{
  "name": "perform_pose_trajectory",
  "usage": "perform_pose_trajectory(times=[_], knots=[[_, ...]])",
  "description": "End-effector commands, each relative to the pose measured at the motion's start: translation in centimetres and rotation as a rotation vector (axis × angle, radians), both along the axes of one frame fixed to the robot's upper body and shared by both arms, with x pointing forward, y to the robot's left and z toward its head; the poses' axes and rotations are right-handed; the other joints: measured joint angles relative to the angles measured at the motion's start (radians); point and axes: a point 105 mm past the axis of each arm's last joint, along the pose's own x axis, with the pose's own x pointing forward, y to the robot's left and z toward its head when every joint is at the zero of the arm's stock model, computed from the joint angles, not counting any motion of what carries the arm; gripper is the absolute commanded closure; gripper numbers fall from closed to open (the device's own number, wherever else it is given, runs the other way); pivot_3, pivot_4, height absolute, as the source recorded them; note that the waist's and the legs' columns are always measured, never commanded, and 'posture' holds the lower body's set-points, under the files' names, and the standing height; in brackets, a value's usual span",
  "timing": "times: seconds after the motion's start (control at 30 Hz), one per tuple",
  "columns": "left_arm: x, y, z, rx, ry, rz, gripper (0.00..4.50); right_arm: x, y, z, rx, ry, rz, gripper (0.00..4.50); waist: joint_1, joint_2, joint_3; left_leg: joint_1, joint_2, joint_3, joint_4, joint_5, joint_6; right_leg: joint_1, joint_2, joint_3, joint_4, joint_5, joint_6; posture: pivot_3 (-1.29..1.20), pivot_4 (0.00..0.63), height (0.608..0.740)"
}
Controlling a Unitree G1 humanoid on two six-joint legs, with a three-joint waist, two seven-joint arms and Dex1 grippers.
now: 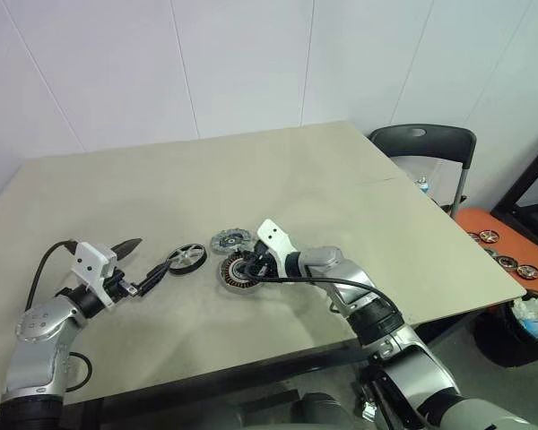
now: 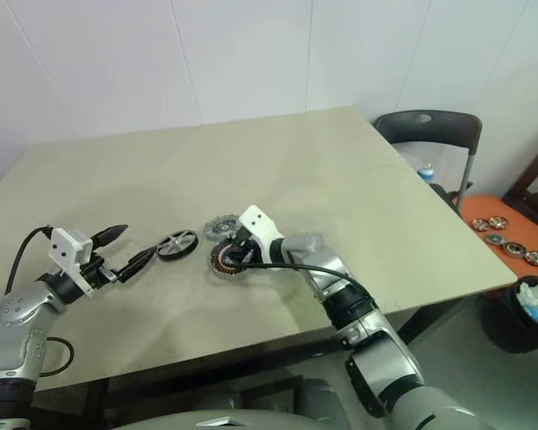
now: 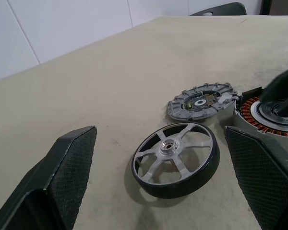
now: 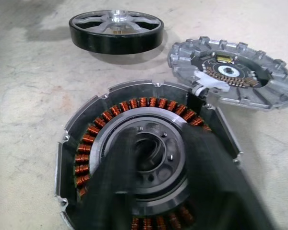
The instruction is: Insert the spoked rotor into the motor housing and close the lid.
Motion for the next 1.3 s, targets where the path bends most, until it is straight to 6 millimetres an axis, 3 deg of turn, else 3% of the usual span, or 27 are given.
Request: perform_pose_trajectory(times=[0.03,0.4,0.77,0.93,1.13,1.3], knots=[[0.4,-0.1,1.2,0.016,-0.051,-0.007,0.00,-0.6,-0.2,-0.7,-0.066,-0.019,0.060,4.49,-0.001,0.000,0.000,0.000,0.000,0.000,0.000,0.000,0.000,0.000,0.000,0.000,0.000,0.000,0.000,0.00,0.000,0.740],[0.6,-0.1,1.4,0.023,-0.055,-0.009,0.00,-1.0,-0.9,-1.8,-0.132,-0.027,0.081,4.49,0.003,-0.001,-0.001,0.001,0.000,0.000,0.000,0.000,0.000,0.002,0.000,-0.001,0.000,0.000,0.000,0.00,0.000,0.740],[0.7,-0.5,1.5,0.023,-0.060,-0.019,0.00,0.0,-2.1,-2.6,-0.207,-0.068,0.055,4.49,0.003,-0.001,-0.001,0.004,0.000,0.000,0.001,0.000,0.000,0.005,0.000,-0.001,0.001,0.000,0.000,0.00,0.000,0.740],[0.7,-0.8,1.4,0.020,-0.057,-0.027,0.00,0.9,-2.0,-2.0,-0.168,-0.075,-0.012,4.49,0.002,-0.001,-0.002,0.004,0.000,0.000,0.001,0.000,0.000,0.005,0.000,-0.001,0.001,0.000,0.000,0.00,0.000,0.740],[0.9,-1.0,1.4,0.020,-0.056,-0.033,0.00,1.3,-0.7,0.3,0.059,0.044,-0.070,4.49,0.001,0.000,-0.001,0.006,0.001,-0.001,0.002,0.002,-0.002,0.007,0.001,-0.001,0.001,-0.001,0.002,0.00,0.000,0.740],[1.0,-1.0,1.3,0.021,-0.055,-0.035,0.00,1.2,-1.1,-0.4,0.006,0.027,-0.059,4.49,0.000,-0.001,-0.001,0.003,0.001,-0.001,0.001,0.002,-0.002,0.004,0.001,-0.001,0.001,0.001,-0.001,0.00,0.000,0.740]])
